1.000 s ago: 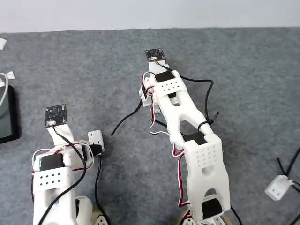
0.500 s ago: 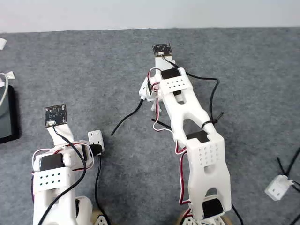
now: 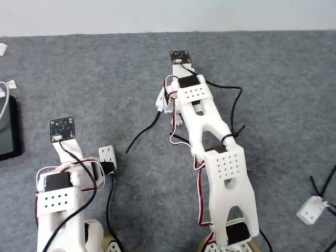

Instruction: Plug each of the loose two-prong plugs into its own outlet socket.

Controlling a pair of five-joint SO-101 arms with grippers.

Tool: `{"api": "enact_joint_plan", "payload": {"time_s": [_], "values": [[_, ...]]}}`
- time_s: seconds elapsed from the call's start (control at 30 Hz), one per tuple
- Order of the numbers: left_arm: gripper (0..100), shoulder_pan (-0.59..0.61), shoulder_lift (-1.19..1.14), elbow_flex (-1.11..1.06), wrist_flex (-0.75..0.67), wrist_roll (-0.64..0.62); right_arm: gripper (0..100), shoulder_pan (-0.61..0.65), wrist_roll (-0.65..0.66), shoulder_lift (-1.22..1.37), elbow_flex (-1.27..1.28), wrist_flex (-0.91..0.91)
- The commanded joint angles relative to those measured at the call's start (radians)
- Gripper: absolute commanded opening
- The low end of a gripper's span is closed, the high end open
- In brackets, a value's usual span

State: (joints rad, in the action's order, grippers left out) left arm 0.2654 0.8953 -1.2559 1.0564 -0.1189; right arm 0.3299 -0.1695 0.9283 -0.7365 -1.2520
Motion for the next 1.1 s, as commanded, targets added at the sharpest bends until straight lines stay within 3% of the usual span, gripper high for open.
{"api": "enact_joint_plan", "payload": {"time_s": [0.0,0.13,0.63,0.77,0.97,1.07], "values": [[24,0.002,-0.002,0.01,-0.028,0.009,7.2,0.004,-0.002,0.021,-0.117,-0.061],[24,0.002,-0.002,0.01,-0.028,0.009,0.5,0.005,0.048,0.085,-0.218,-0.119],[24,0.0,-0.002,0.01,-0.021,0.009,0.8,-0.004,-0.041,0.096,-0.674,-0.553],[23,-0.028,-0.003,0.012,-0.012,0.034,0.8,-0.033,-0.041,0.035,-0.657,-0.552],[2,-0.064,-0.003,0.016,0.0,0.115,0.8,-0.051,-0.058,-0.205,-0.434,-0.55],[1,-0.064,-0.003,0.016,-0.005,0.117,0.8,-0.013,-0.092,-0.369,-0.29,-0.549]]}}
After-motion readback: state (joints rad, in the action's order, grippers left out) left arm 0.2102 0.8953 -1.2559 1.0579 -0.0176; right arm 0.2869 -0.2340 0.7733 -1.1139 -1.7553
